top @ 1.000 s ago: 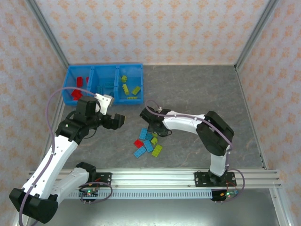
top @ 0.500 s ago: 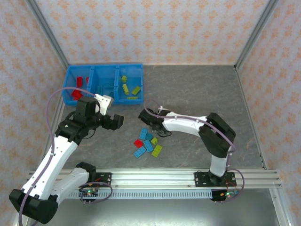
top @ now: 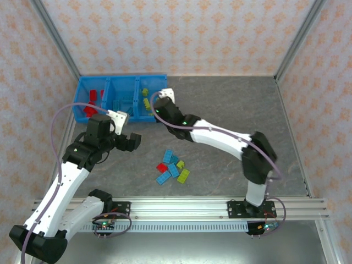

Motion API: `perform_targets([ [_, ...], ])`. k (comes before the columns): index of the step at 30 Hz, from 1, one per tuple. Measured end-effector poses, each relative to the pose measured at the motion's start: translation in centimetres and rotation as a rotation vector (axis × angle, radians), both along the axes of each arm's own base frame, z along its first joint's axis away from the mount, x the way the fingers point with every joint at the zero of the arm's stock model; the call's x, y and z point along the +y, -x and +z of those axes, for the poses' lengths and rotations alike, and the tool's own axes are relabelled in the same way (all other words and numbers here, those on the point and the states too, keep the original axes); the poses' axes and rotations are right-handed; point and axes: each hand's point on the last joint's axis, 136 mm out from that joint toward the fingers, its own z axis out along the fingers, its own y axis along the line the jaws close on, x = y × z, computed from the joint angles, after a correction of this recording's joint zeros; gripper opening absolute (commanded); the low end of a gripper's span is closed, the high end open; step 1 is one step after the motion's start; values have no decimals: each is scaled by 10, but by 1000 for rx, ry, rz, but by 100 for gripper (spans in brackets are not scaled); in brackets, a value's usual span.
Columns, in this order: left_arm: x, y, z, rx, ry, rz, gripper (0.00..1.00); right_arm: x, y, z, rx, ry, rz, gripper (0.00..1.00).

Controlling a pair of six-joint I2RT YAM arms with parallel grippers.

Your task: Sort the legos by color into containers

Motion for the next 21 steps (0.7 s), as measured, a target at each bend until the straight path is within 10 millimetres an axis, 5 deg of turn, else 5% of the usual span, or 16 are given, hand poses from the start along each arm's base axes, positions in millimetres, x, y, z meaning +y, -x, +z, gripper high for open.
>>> perform_targets([
  [4, 5, 0, -2, 3, -19, 19, 100, 34, -54, -24, -18, 75, 20, 33],
  [10, 10, 0, -2, -2, -40, 43, 100, 52, -99, -67, 35, 159, 40, 51],
  [14, 14, 1, -4, 0, -56, 53, 100, 54, -96, -71, 76, 193, 64, 58],
  [21, 18, -2, -12, 26, -84, 71, 100, 36, -70, -30, 87, 189, 89, 58],
])
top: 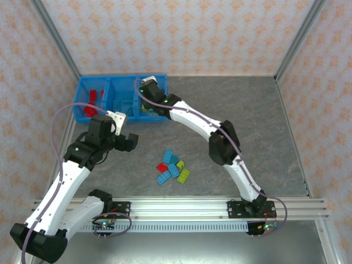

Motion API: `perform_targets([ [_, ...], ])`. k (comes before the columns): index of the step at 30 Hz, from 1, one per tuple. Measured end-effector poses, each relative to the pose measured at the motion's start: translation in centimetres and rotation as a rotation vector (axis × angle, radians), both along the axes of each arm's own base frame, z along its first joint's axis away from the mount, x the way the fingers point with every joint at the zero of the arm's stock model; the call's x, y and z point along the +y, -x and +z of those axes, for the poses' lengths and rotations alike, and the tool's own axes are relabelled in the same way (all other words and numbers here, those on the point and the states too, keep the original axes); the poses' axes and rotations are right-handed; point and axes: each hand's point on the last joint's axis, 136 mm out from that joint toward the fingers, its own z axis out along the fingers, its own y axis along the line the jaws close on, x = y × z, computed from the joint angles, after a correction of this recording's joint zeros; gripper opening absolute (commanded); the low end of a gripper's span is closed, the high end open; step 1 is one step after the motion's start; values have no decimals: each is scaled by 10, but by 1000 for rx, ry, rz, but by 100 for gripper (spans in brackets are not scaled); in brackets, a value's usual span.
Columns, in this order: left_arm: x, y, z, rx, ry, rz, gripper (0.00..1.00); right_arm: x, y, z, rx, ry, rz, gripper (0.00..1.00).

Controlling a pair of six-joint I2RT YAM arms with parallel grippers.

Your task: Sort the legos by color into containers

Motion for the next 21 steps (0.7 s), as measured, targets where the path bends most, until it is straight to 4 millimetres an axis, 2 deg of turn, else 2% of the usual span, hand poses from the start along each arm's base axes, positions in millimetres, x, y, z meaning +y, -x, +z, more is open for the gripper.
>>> perform_targets([
  [3, 4, -2, -5, 18, -20, 19, 100, -27, 30, 35, 2, -20, 18, 60],
  [6, 5, -2, -18, 78, -21, 43, 100, -63, 70, 82, -27, -82, 44, 62],
  [9, -7, 0, -34, 179, 51, 50, 100, -107, 118, 122, -72, -183, 63, 71],
  [11, -21, 4, -42, 236, 110, 42, 100, -139, 151, 137, -102, -250, 67, 75],
  [13, -43, 12, -49, 286, 173, 20, 100, -166, 178, 138, -113, -301, 65, 76],
  [15, -64, 22, -56, 321, 218, -4, 99, -186, 197, 126, -96, -323, 53, 78],
  [17, -86, 31, -66, 354, 247, -17, 95, -198, 208, 110, -63, -324, 35, 80],
  [18, -100, 36, -74, 375, 255, -17, 89, -203, 212, 100, -37, -320, 21, 81],
  [20, -122, 38, -87, 410, 260, -10, 79, -207, 216, 78, 16, -296, -1, 81],
  [21, -132, 36, -97, 432, 260, 11, 77, -209, 218, 67, 44, -281, -12, 81],
])
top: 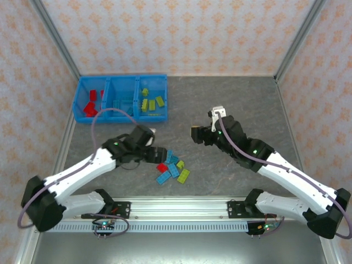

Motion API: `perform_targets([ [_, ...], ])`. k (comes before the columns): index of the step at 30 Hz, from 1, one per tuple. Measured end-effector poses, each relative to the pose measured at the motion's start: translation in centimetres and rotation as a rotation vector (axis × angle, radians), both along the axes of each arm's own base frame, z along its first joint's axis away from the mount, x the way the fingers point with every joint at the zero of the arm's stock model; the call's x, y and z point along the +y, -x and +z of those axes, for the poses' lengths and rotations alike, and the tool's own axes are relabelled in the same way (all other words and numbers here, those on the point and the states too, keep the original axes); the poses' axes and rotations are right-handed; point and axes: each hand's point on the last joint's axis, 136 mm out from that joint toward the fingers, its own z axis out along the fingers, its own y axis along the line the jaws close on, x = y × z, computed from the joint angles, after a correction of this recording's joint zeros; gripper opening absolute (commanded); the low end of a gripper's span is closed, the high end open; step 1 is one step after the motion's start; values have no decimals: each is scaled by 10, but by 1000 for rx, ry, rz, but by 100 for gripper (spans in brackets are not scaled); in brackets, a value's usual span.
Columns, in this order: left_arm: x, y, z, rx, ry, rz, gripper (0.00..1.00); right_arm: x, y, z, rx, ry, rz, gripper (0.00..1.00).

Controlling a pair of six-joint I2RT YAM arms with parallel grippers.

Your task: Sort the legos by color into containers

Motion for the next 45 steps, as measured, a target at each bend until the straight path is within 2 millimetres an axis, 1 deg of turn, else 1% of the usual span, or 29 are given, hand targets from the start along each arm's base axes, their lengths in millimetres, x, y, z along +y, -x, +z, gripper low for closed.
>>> perform_targets([
  [3, -16, -13, -32, 70, -48, 55, 74, -4, 3, -22, 62, 24, -24, 81],
  [6, -28, -29, -55, 103, -101, 105, 71, -4, 3, -30, 98, 18, -44, 81],
  [8, -31, -41, -61, 95, -127, 132, 70, -2, 3, -34, 116, 11, -53, 81],
  [11, -35, -54, -63, 74, -145, 154, 68, -2, 4, -40, 138, 3, -60, 81],
  [13, -38, -61, -65, 68, -155, 164, 64, -2, 5, -44, 149, 2, -63, 81],
  [15, -42, -67, -71, 71, -169, 174, 57, -2, 5, -45, 157, -3, -66, 81],
  [20, -41, -66, -94, 113, -213, 179, 51, -1, 7, -45, 168, -15, -64, 81],
  [22, -39, -65, -99, 125, -223, 185, 45, 0, 7, -46, 172, -20, -63, 81],
  [25, -35, -64, -101, 121, -232, 200, 36, 2, 8, -48, 184, -20, -55, 82],
  [28, -34, -64, -99, 105, -220, 209, 27, 6, 9, -53, 205, -16, -41, 82],
  [30, -32, -63, -98, 99, -212, 214, 23, 9, 11, -57, 223, -17, -27, 82],
  [31, -30, -61, -98, 97, -212, 214, 22, 11, 12, -59, 232, -15, -21, 82],
  [34, -19, -59, -87, 69, -236, 211, 21, 15, 16, -65, 264, -13, 5, 83],
  [37, -2, -73, -58, -3, -267, 218, 21, 18, 18, -68, 283, -12, 20, 83],
  [39, 15, -94, -27, -68, -259, 253, 21, 18, 19, -69, 288, -13, 24, 83],
  [40, 27, -106, -10, -108, -256, 278, 21, 19, 19, -69, 289, -14, 26, 83],
  [43, 70, -145, 45, -241, -260, 374, 21, 19, 19, -69, 291, -16, 25, 83],
  [45, 106, -167, 78, -322, -287, 451, 21, 19, 20, -69, 293, -19, 26, 83],
])
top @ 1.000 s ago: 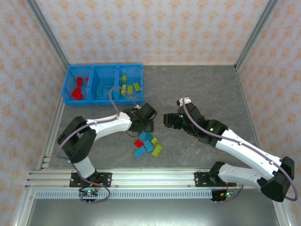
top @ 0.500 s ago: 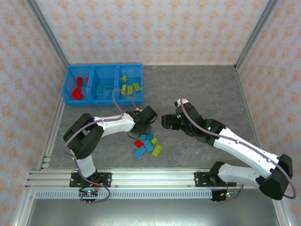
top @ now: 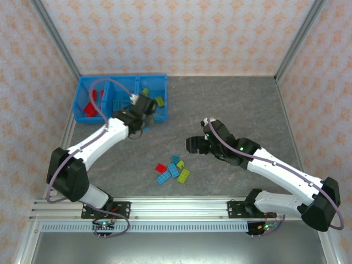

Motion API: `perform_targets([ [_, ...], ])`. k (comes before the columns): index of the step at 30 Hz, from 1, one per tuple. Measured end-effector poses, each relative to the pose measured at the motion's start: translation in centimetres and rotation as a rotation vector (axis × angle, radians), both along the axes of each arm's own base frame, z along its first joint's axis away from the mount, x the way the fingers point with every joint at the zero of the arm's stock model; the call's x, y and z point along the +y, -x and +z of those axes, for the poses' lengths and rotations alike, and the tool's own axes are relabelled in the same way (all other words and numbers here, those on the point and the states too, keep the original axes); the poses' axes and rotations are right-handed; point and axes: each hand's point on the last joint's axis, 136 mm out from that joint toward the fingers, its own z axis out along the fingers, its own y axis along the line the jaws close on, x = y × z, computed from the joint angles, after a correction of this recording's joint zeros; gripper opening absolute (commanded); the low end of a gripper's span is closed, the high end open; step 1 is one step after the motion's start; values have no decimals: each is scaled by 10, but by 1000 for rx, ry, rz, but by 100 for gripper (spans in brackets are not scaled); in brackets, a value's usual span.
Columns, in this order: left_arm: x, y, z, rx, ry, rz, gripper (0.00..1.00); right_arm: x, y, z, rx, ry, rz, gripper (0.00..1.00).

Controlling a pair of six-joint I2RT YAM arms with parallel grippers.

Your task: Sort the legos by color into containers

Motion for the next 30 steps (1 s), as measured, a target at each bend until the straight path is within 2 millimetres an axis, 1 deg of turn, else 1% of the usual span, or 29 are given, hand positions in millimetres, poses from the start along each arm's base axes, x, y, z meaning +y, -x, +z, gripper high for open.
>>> perform_targets([
  [2, 30, -19, 20, -51, -36, 60, 21, 0, 0, 0, 3, -3, -4, 83],
  [3, 45, -29, 26, -64, -54, 89, 21, 0, 0, -1, 5, -3, -4, 83],
  [4, 56, -38, 29, -70, -65, 109, 21, 0, 1, -1, 8, -4, -4, 83],
  [6, 77, -61, 28, -66, -79, 146, 22, 0, 1, -3, 12, -3, -5, 83],
  [8, 92, -84, 18, -43, -73, 170, 23, 0, 1, -3, 14, -4, -8, 83],
  [10, 101, -107, 3, -8, -58, 180, 24, -1, 1, -2, 13, -7, -10, 83],
  [11, 106, -117, -6, 11, -54, 184, 27, -1, 2, -1, 11, -10, -10, 83],
  [12, 110, -126, -15, 30, -48, 184, 32, -1, 2, 0, 8, -13, -10, 83],
  [13, 113, -131, -24, 49, -47, 184, 37, -2, 2, 2, 5, -16, -10, 84],
  [15, 120, -138, -40, 90, -39, 184, 43, -3, 4, 4, 1, -21, -10, 84],
  [17, 124, -139, -48, 123, -33, 181, 49, -5, 5, 6, -1, -22, -10, 84],
  [19, 126, -138, -50, 136, -24, 175, 54, -6, 6, 5, 2, -19, -10, 84],
  [21, 123, -136, -44, 131, -1, 161, 56, -6, 6, 5, 4, -17, -10, 84],
  [23, 116, -131, -36, 119, 30, 144, 55, -6, 6, 4, 4, -16, -10, 84],
  [25, 110, -117, -26, 106, 67, 132, 53, -5, 5, 2, 10, -11, -10, 84],
  [27, 101, -93, -8, 76, 112, 120, 53, -3, 4, -6, 28, 6, -13, 84],
  [29, 86, -68, 17, 24, 149, 92, 53, -2, 2, -15, 55, 25, -20, 84],
  [30, 74, -52, 34, -17, 164, 59, 52, 0, 2, -21, 72, 34, -22, 84],
])
